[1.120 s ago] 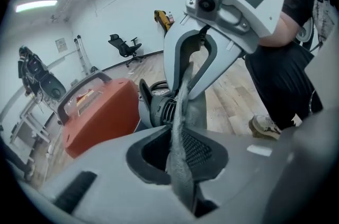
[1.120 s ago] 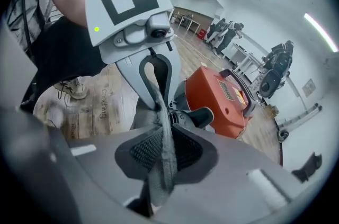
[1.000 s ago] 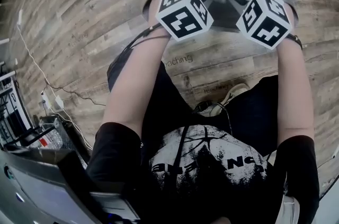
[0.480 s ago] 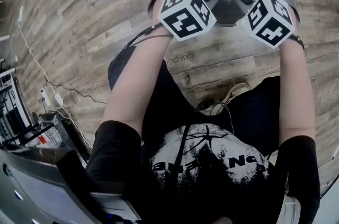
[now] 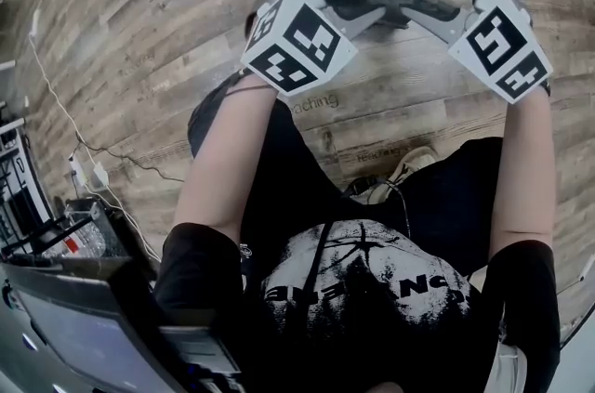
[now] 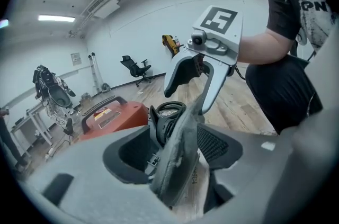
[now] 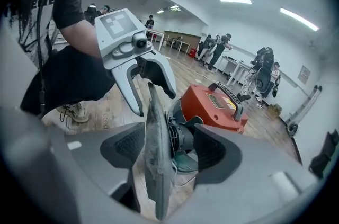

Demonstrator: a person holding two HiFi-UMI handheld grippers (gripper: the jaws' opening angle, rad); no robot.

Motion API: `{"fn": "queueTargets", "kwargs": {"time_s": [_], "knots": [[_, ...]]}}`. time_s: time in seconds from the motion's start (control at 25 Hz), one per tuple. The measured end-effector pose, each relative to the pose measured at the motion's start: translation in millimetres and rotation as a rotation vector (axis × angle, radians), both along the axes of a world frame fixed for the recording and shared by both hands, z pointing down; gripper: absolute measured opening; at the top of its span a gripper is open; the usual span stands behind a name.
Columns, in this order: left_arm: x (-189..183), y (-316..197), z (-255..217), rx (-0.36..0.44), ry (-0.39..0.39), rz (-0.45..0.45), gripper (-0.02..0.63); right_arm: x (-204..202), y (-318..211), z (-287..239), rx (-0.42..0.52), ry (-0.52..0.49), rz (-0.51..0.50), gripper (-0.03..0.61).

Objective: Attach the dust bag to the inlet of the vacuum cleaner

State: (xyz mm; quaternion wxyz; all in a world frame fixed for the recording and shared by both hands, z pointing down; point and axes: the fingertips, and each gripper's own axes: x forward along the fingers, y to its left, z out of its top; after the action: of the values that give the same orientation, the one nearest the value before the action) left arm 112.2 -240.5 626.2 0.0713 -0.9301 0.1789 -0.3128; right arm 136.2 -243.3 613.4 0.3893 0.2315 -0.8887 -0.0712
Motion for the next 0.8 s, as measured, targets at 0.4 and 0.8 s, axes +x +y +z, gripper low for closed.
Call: {"fn": "queueTargets", "kwargs": {"time_s": [0.4, 0.8], "knots": [[-20.5, -13.3, -40.8, 0.016, 0.261, -0.105, 0.003, -21.3, 0.3, -17.4, 0.011, -0.141, -0.030, 0.005], [-51.3, -8.9, -104.4, -0.107, 0.362, -0.198, 0.002, -54.5, -1.6, -79.5, -0.021, -0.297, -0.094, 0.005]]}}
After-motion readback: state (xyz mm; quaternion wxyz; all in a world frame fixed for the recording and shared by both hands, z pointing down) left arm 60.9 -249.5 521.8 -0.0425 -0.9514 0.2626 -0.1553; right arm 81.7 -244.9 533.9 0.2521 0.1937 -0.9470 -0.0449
